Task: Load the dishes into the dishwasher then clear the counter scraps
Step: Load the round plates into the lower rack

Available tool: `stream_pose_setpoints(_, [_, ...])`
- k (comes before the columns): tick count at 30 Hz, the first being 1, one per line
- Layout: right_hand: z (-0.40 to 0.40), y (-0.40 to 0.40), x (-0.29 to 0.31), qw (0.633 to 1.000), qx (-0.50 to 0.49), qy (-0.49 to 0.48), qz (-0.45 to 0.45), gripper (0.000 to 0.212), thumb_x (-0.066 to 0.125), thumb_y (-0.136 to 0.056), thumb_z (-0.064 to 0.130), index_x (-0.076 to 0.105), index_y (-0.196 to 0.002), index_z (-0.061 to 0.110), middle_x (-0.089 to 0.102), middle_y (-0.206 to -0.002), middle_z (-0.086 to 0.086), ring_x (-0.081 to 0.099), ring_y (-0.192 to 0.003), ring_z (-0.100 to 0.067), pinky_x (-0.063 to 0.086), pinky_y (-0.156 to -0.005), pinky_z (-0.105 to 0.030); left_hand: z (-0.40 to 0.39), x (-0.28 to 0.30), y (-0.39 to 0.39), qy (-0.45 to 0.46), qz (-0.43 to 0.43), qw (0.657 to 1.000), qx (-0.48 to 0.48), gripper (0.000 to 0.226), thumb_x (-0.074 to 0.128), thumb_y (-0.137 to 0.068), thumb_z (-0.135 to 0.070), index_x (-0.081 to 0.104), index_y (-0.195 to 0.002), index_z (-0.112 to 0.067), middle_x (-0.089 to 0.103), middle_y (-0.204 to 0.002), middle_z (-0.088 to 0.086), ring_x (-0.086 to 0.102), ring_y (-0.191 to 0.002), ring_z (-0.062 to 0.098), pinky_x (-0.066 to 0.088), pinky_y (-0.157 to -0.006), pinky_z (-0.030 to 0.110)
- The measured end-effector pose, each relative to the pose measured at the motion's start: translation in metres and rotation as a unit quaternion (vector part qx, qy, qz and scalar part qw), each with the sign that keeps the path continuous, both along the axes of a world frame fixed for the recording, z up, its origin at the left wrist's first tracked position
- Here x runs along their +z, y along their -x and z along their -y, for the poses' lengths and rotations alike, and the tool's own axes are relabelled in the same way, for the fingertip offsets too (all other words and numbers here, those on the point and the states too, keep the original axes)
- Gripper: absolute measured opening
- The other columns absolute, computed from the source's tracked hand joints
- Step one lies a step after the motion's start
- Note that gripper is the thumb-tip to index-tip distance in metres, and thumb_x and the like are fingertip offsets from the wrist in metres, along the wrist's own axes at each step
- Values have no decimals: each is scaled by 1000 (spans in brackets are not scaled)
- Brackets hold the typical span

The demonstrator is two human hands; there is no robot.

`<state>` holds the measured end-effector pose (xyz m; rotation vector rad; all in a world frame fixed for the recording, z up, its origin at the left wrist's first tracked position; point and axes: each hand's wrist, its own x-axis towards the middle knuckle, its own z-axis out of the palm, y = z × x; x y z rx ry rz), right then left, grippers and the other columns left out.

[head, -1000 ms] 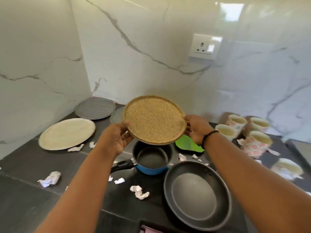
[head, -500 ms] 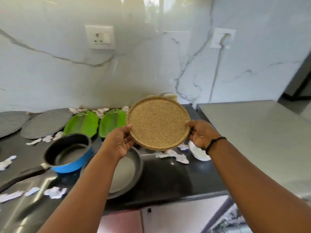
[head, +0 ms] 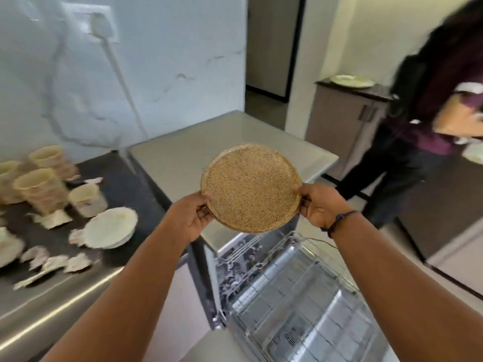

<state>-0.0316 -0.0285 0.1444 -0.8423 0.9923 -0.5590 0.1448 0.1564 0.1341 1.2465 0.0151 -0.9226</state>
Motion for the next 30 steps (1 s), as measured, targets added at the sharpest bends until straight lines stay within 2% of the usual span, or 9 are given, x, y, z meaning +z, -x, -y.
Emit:
stream_pose_setpoints(2, [22,32,-10,999,-47,-8,-9,7,56,-91,-3,60,-96,-1,66,-92,-11,65,-74,-21,57,-50,-29,36,-9,14,-24,8,998,-55,11,58,-89,-1,64,-98,-4,69,-90,11,67,-79,21,55,-59,31])
stream_pose_setpoints(6, [48,78,-38,993,-110,-29,-32,15,54,-91,-5,62,-103,-2,68,-91,-12,65,-76,-21,55,-46,-26,95,-29,27,-56,23,988,-140,11,62,-90,-12,67,-100,-10,70,-92,9,68,-82,22,56,-61,32])
stream_pose_setpoints(10, [65,114,-58,986,-146,-25,-80,21,56,-91,-5,62,-111,-3,70,-97,-12,68,-79,-21,57,-51,-27,157,-50,33,-59,33,972,-224,16,60,-91,-11,66,-105,-13,70,-92,9,66,-82,24,56,-69,36])
stream_pose_setpoints(15, [86,163,-73,970,-197,25,-137,20,64,-87,-2,62,-106,2,70,-101,-13,68,-81,-21,56,-65,-29,228,-68,59,-56,89,935,-339,19,58,-92,-5,66,-104,-17,74,-87,5,71,-78,19,57,-70,35])
stream_pose_setpoints(18, [93,192,-90,950,-243,29,-195,15,67,-85,0,61,-95,8,69,-91,-10,64,-74,-19,54,-70,-29,260,-82,84,-69,121,910,-391,16,59,-91,-3,64,-98,-16,72,-92,7,71,-77,18,59,-67,32])
stream_pose_setpoints(20, [96,211,-104,936,-272,29,-222,14,68,-83,-2,60,-88,9,66,-81,-8,60,-65,-17,52,-64,-26,276,-92,104,-73,139,895,-417,13,59,-91,-2,62,-97,-13,71,-90,7,70,-71,15,59,-62,28])
stream_pose_setpoints(24, [109,250,-137,911,-325,31,-251,22,68,-79,-9,56,-74,8,56,-67,-8,50,-57,-17,48,-56,-24,304,-121,146,-81,205,866,-450,9,61,-90,-1,61,-93,-10,65,-92,9,62,-79,21,57,-66,24])
stream_pose_setpoints(27, [124,278,-169,898,-336,47,-280,28,69,-76,-11,54,-65,10,52,-63,-7,45,-59,-19,43,-59,-30,320,-144,174,-94,266,834,-474,11,63,-88,-2,63,-99,-1,67,-95,13,64,-85,29,54,-83,41])
stream_pose_setpoints(30, [141,299,-204,873,-321,91,-357,25,72,-75,2,58,-63,18,59,-64,-6,49,-61,-20,43,-62,-31,341,-168,195,-105,335,800,-487,8,65,-88,-7,62,-89,-14,70,-99,12,66,-96,32,53,-89,49])
